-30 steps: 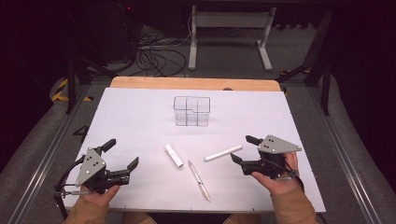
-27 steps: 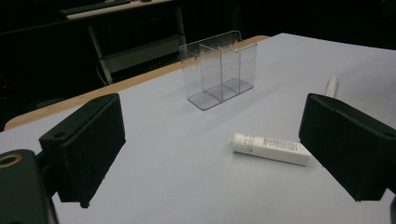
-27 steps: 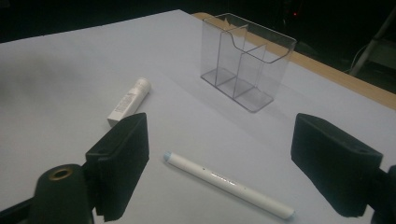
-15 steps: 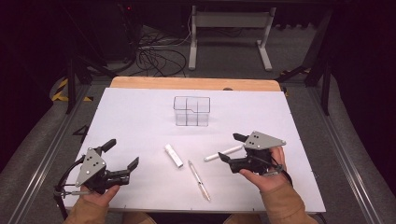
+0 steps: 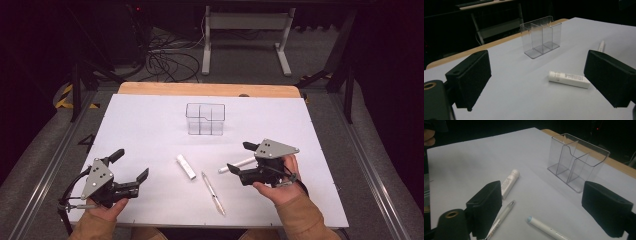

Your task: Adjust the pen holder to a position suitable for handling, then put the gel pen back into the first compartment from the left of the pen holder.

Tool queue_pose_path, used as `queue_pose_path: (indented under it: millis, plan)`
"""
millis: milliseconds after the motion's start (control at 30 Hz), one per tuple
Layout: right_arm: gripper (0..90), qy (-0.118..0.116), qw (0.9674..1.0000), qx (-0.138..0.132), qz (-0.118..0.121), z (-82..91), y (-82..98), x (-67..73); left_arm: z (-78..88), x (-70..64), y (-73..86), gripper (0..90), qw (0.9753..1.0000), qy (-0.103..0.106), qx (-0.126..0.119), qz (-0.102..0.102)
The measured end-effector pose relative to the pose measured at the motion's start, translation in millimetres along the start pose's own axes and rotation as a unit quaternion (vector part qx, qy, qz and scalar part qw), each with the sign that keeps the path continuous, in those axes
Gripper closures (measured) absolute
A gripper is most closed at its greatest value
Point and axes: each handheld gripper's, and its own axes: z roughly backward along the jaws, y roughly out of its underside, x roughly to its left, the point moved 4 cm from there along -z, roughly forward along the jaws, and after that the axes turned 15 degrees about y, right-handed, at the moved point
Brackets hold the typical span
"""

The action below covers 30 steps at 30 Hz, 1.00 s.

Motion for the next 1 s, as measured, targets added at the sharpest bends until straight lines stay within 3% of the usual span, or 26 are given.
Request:
queue_pose_path:
  millis: [200,367,600,767,867,1000]
  plan:
    - [32.7,-0.007,0.9998,0.018,-0.01,0.8,-2.8,2.0,0.2,-0.4,0.0,8.1,1.0,-0.001,0.001,-0.001]
    - [38.7,-0.009,0.9991,0.036,-0.02,-0.8,-4.7,3.9,0.2,-0.1,0.0,8.2,1.0,-0.001,0.001,-0.001]
    - [38.9,-0.013,0.9961,0.083,-0.029,-7.2,-5.4,6.4,0.1,-0.3,0.1,8.2,1.0,-0.002,0.002,-0.002]
    - [39.4,-0.015,0.9938,0.102,-0.041,-9.8,-7.5,7.6,0.1,0.0,0.3,8.3,1.0,-0.002,0.002,-0.001]
    - [42.3,-0.018,0.9906,0.122,-0.059,-13.9,-9.6,9.0,0.0,-0.4,0.3,8.2,1.0,-0.002,0.003,-0.002]
    - [42.2,-0.016,0.9882,0.138,-0.065,-19.1,-11.4,11.6,0.4,-0.6,0.2,8.2,1.0,-0.003,0.002,-0.002]
